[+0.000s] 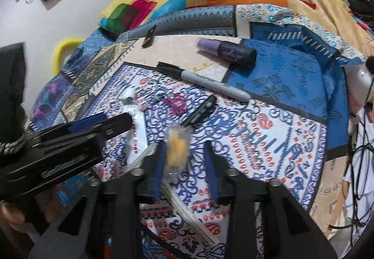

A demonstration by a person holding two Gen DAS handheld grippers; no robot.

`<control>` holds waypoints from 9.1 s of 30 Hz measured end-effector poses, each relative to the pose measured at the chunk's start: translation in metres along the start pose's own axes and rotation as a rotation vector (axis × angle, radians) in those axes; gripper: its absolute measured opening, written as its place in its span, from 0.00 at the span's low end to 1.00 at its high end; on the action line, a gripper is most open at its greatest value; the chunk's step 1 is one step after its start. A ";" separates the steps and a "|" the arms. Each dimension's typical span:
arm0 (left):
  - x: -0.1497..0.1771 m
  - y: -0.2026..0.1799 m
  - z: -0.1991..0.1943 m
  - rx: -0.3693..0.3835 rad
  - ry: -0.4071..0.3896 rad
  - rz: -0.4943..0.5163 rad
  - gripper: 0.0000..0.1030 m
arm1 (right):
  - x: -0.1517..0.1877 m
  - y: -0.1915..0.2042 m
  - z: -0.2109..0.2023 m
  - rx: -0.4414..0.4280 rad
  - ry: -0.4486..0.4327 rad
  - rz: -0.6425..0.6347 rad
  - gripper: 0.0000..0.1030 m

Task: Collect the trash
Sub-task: 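Grasp the yellow item in clear bag with the right tool while the left tool grasps the white tube, then carry the bagged item with the right tool while the left tool carries the tube to the bucket, then open the right tool over the bucket while the left tool opens to drop the tube, then move both open tools back over the bed, then grasp the white razor with the right tool while the left tool grasps the clear pen, then carry the razor with the right tool while the left tool carries the pen to the bucket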

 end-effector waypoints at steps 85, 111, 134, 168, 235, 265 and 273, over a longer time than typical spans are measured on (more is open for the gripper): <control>0.223 0.389 -0.333 -0.272 -0.134 -0.479 0.03 | 0.094 0.434 -0.018 -0.260 0.209 -0.469 0.10; 0.226 0.459 -0.229 -0.216 0.081 -0.687 0.08 | 0.113 0.460 0.085 -0.335 0.444 -0.424 0.12; 0.214 0.415 -0.306 -0.292 -0.060 -0.540 0.23 | 0.094 0.422 0.026 -0.227 0.316 -0.471 0.41; 0.079 0.088 -0.283 -0.076 -0.219 -0.038 0.25 | 0.031 0.146 -0.176 0.146 -0.176 -0.225 0.41; 0.041 -0.072 0.009 0.097 0.130 0.211 0.27 | 0.028 -0.046 -0.054 0.175 -0.067 0.019 0.08; 0.051 -0.059 -0.125 0.119 0.015 0.168 0.07 | 0.009 0.003 -0.130 0.147 -0.135 0.024 0.08; 0.054 -0.025 -0.213 0.117 -0.093 0.120 0.07 | -0.003 0.068 -0.165 0.099 -0.179 -0.046 0.08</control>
Point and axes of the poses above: each gripper's, at about its wrist camera, not at the fingertips, and z roughly the way its jaws point, y to its left, x to its underside, the point moved 8 cm from there along z, roughly the way its jaws point, and after that the axes turned 15 degrees about -z, right-handed, at the moved point
